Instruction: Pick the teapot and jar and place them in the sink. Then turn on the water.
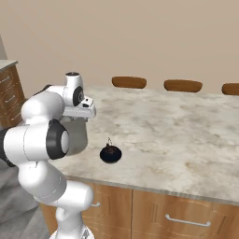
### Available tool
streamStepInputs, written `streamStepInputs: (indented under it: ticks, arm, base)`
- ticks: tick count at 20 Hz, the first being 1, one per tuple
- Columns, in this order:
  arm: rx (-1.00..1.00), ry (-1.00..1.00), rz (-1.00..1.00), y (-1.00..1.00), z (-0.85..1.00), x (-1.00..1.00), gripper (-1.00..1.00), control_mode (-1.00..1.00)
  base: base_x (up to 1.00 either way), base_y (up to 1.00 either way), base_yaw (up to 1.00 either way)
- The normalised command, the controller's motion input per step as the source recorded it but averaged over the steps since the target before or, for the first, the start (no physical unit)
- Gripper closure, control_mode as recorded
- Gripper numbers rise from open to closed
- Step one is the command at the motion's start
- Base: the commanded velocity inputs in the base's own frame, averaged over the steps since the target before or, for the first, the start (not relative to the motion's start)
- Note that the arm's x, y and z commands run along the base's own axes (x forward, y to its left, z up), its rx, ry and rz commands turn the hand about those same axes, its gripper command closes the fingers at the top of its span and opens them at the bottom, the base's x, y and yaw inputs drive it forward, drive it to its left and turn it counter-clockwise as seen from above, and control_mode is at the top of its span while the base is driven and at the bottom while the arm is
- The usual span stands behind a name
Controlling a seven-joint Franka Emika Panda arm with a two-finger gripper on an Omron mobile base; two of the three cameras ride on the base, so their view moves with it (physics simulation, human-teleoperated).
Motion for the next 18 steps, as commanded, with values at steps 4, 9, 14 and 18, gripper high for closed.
streamStepInputs:
  ticks: [4, 9, 14, 18]
  arm:
    - [0.00, 0.00, 0.00, 0.00, 0.00, 0.00, 1.00, -1.00]
    - [0.00, 0.00, 0.00, 0.00, 0.05, 0.00, 1.00, -1.00]
    - [0.00, -0.04, -0.01, -0.04, 0.48, -0.05, 1.00, -1.00]
    - [0.00, -0.02, -0.05, -0.15, 0.87, -0.21, 1.00, -1.00]
  base:
    - [0.00, 0.00, 0.00]
    - [0.00, 0.00, 0.00]
    - [0.00, 0.00, 0.00]
    - [0.00, 0.00, 0.00]
